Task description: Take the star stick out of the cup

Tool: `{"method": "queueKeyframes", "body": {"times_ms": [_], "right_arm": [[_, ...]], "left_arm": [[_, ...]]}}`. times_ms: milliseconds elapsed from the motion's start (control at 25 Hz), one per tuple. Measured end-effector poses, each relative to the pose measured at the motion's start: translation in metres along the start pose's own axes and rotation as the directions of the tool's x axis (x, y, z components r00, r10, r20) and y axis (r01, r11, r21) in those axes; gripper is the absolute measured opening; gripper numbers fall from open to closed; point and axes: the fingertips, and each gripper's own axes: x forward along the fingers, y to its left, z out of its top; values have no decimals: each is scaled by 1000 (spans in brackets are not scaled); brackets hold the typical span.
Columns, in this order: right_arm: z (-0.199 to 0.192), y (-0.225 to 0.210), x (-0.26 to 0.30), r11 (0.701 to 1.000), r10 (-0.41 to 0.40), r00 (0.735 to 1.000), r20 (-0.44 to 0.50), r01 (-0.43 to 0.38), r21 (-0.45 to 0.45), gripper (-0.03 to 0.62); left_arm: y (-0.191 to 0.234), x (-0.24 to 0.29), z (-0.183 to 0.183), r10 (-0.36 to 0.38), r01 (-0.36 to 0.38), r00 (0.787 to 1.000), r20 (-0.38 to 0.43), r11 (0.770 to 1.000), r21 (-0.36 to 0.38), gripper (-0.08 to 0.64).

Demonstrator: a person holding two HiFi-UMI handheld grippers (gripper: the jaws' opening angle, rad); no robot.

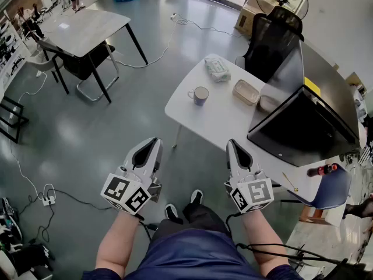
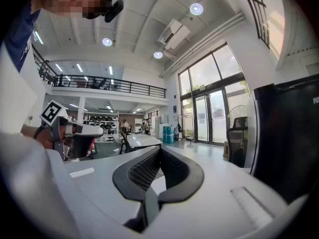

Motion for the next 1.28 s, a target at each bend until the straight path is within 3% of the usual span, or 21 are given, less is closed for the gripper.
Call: {"method": "queueKeyframes", "body": {"times_ms": [240,400,600,840,1080,1280], "right_arm": [[-4,-27,-25,1000,10,1000,24,-10,15,6],[-4,-38,-34,998,60,998,23,-61,7,6],[-10,-59,-46,995,86,995,45,-89,49,6],[0,-81,-52,992,112,990,83,-116,47,7],[-12,-98,-49,988,146,987,59,-149,39,8],[-22,-102,-29,985,162,986,38,-164,49,8]], "left_arm": [[-35,2,0,42,-43,999,24,998,46,4],[-55,9,-2,78,-80,996,39,996,50,4],[-79,22,-18,85,-86,996,14,994,66,5],[-87,37,-20,137,-140,990,42,987,84,5],[-94,37,-37,182,-184,982,44,981,62,5],[-74,43,-42,218,-219,976,29,974,53,5]]}}
